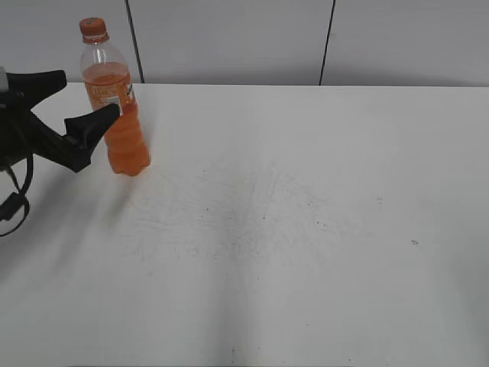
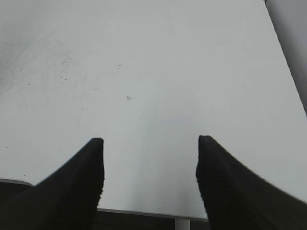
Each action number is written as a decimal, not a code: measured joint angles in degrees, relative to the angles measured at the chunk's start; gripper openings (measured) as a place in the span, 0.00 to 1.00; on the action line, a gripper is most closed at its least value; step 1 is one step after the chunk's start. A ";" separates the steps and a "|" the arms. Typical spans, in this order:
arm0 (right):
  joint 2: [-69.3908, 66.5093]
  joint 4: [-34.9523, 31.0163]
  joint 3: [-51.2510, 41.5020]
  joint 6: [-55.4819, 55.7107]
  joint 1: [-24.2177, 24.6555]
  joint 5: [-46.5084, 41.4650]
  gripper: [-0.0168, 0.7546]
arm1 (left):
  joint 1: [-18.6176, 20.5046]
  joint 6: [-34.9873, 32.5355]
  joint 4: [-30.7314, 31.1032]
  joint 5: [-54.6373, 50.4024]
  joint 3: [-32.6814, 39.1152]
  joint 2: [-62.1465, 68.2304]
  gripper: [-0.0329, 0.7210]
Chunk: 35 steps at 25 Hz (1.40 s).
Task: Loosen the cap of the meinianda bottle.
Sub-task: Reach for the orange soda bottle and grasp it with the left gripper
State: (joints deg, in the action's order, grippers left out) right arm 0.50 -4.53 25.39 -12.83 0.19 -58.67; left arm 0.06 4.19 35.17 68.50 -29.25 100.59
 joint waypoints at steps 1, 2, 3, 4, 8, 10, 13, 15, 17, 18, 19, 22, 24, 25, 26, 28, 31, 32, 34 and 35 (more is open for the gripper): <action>0.00 0.00 0.00 0.00 0.00 0.00 0.62 | 0.31 0.27 1.00 0.23 -1.04 1.13 0.85; 0.00 0.00 0.00 0.00 0.00 0.00 0.62 | 0.59 0.59 1.92 0.36 -2.07 2.30 0.86; 0.00 0.00 0.00 0.00 0.00 0.00 0.62 | 0.94 0.84 2.69 0.45 -2.89 3.32 0.86; 0.00 0.00 0.00 0.00 0.00 0.00 0.62 | 1.17 1.00 3.13 0.49 -3.80 4.55 0.86; 0.00 0.00 0.00 0.00 0.00 0.00 0.62 | 1.50 1.25 2.59 0.49 -6.72 8.71 0.86; 0.00 0.00 0.00 0.00 0.00 0.00 0.62 | 1.50 1.42 1.61 0.49 -7.71 10.31 0.86; 0.00 0.00 0.00 0.00 0.00 0.00 0.62 | 1.50 1.54 1.10 0.57 -9.66 12.45 0.86; 0.00 0.00 0.00 0.00 0.00 0.00 0.62 | 1.50 2.22 1.15 0.58 -11.01 13.93 0.86; 0.00 0.00 0.00 0.00 0.00 0.00 0.62 | 1.50 2.90 1.69 0.58 -12.45 15.38 0.85; 0.00 0.00 0.00 0.00 0.00 0.00 0.62 | 1.50 3.32 2.06 0.58 -13.34 16.12 0.84; 0.00 0.00 0.00 0.00 0.00 0.00 0.62 | 1.50 3.75 2.61 0.58 -14.20 16.83 0.84; 0.00 0.00 0.00 0.00 0.00 0.00 0.62 | 1.50 4.72 4.19 0.64 -16.39 18.87 0.83; 0.00 0.00 0.00 0.00 0.00 0.00 0.62 | 1.50 5.09 5.14 0.64 -17.73 20.15 0.83; 0.00 0.00 0.00 0.00 0.00 0.00 0.62 | 1.56 5.11 5.50 0.64 -18.33 20.95 0.83; 0.00 0.00 0.00 0.00 0.00 0.00 0.62 | 1.56 5.23 5.99 0.64 -19.15 21.86 0.83; 0.00 0.00 0.00 0.00 0.00 0.00 0.62 | 1.56 6.03 7.78 0.64 -20.96 23.69 0.83; 0.00 0.00 0.00 0.00 0.00 0.00 0.62 | 1.56 7.00 9.81 0.64 -23.88 26.39 0.83; 0.00 0.00 0.00 0.00 0.00 0.00 0.62 | 1.56 7.06 10.08 0.64 -24.56 27.19 0.83; 0.00 0.00 0.00 0.00 0.00 0.00 0.62 | 1.56 7.18 10.59 0.64 -25.99 28.40 0.82; 0.00 0.00 0.00 0.00 0.00 0.00 0.62 | 1.56 7.24 10.66 0.64 -26.39 28.71 0.81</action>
State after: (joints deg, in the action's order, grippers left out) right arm 0.50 -4.53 25.39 -12.83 0.19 -58.67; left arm 1.62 11.43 45.82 69.14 -55.64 129.30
